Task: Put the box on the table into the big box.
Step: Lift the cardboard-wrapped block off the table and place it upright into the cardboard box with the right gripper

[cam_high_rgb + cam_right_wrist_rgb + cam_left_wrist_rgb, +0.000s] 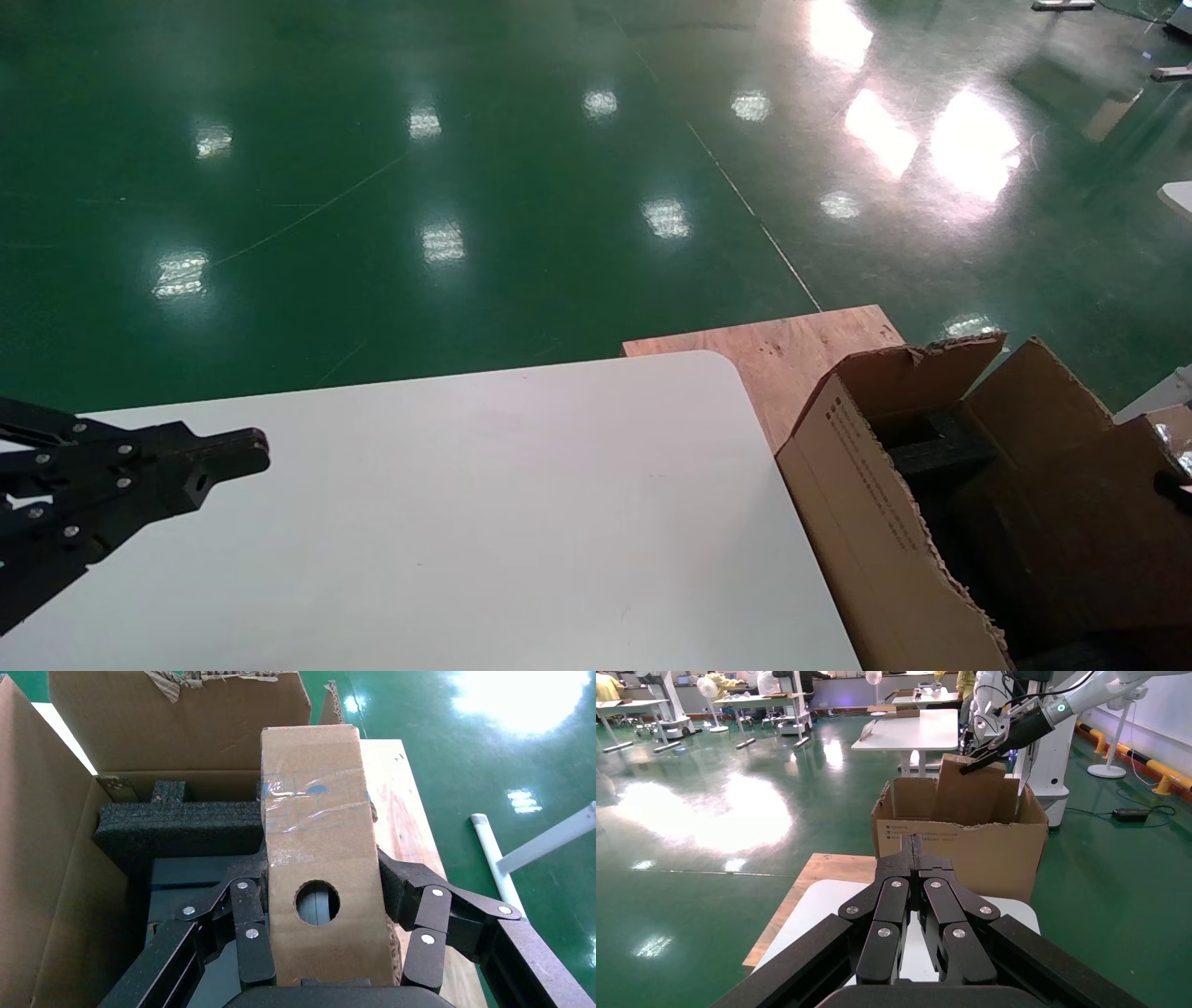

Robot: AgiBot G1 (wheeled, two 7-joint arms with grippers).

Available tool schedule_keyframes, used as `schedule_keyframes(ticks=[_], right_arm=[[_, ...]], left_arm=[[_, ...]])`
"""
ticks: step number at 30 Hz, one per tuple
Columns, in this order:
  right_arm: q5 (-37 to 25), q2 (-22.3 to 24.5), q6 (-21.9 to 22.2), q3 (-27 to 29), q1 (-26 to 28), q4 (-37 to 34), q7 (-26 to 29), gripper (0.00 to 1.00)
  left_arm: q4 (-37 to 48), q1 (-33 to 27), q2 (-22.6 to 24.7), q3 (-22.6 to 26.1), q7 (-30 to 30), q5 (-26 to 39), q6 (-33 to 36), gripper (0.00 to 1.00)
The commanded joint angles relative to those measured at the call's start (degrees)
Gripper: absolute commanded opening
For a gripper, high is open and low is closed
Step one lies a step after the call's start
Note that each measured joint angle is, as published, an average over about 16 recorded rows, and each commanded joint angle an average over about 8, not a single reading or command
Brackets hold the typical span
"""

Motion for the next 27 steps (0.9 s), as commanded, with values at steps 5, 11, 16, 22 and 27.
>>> schedule_keyframes(ticks=[5,11,16,22,27], right_arm=[[0.4,-1.2,0.7,-2.8,1.9,-0.5,0.1,0.0],[1.1,-2.2,0.8,-6.3,4.7,-1.9,-0.6,0.0],[1.7,-2.9,0.4,-9.3,7.2,-3.6,-1.3,0.0],[2.2,-3.5,-0.3,-12.8,10.3,-5.7,-2.1,0.0],[2.5,-3.8,-0.9,-16.0,13.1,-7.3,-2.8,0.0]], left_arm=[[0.0,0.0,0.0,0.0,0.0,0.0,0.0,0.0],[0.0,0.0,0.0,0.0,0.0,0.0,0.0,0.0],[0.0,0.0,0.0,0.0,0.0,0.0,0.0,0.0],[0.0,0.0,0.0,0.0,0.0,0.0,0.0,0.0],[0.0,0.0,0.0,0.1,0.0,0.0,0.0,0.0]])
